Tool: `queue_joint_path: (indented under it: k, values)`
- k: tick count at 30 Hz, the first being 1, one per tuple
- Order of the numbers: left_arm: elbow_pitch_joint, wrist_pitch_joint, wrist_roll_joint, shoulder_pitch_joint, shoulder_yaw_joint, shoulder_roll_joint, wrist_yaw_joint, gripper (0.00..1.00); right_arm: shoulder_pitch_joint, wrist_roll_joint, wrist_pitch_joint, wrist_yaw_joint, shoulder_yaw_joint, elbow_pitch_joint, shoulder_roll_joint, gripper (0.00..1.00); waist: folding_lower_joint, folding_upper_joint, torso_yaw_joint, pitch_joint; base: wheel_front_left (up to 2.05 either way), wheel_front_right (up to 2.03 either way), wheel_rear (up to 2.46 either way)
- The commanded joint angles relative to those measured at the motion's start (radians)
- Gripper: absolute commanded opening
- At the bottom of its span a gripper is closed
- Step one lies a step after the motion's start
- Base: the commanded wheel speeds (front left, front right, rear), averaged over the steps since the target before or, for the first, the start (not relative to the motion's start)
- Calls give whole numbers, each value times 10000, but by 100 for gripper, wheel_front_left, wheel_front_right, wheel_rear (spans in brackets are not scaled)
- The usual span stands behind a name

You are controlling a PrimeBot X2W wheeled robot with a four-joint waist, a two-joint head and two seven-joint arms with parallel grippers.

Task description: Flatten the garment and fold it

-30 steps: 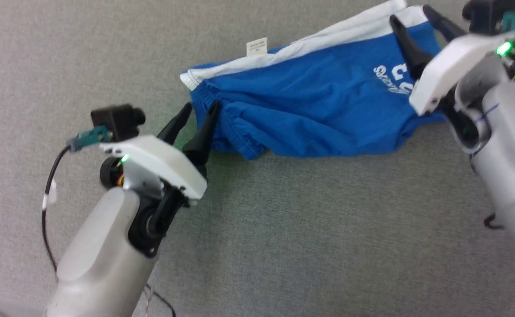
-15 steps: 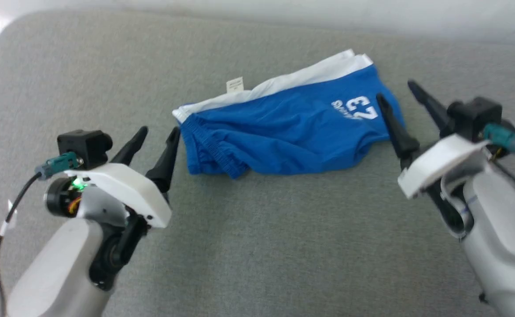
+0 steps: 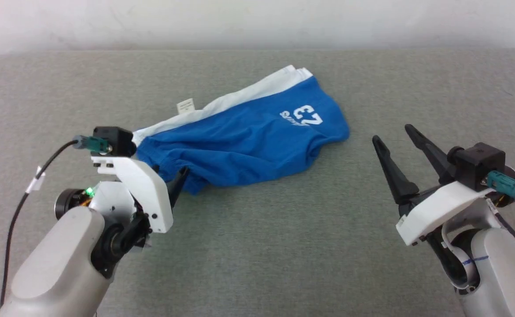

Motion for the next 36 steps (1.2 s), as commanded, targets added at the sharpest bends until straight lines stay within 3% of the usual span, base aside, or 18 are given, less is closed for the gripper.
queue_joint_path:
  k: [1, 11, 12, 13, 14, 22, 28, 36]
  values:
    - [387, 135, -23, -189, -101, -75, -56, 100, 176, -80, 106, -9, -71, -218, 106, 100, 1, 0, -274, 189, 0, 0, 0]
    - [2616, 1124, -148, -449, -749, -417, -341, 100, 373, 105, 744, -9, -216, -621, 216, 100, 1, 0, -523, 606, 0, 0, 0]
    - [2728, 1274, -235, -433, -819, -480, -442, 57, 330, 272, 847, -9, -181, -623, 198, 100, 1, 0, -524, 629, 0, 0, 0]
    - [2821, 1417, -267, -425, -909, -503, -529, 24, 242, 374, 935, -9, -177, -608, 131, 100, 1, 0, -521, 651, 0, 0, 0]
    - [2893, 1543, -291, -416, -985, -514, -598, 0, 134, 501, 1049, -9, -177, -548, 76, 100, 1, 0, -511, 667, 0, 0, 0]
    - [2726, 1274, -216, -599, -988, -562, -711, 0, -1720, 1668, 2528, -9, 11, 1141, 10, 100, 1, 0, -92, 826, 0, 0, 0]
    - [2007, 1052, -87, -1035, -909, -573, -759, 0, -3845, 2278, 3922, -9, 312, 3618, 68, 100, 1, 0, 609, 1219, 0, 0, 0]
    - [1053, 733, 228, -1606, -1030, -782, -875, 0, -5804, 2071, 5060, -9, 492, 6832, 108, 100, 1, 0, 1538, 1746, 0, 0, 0]
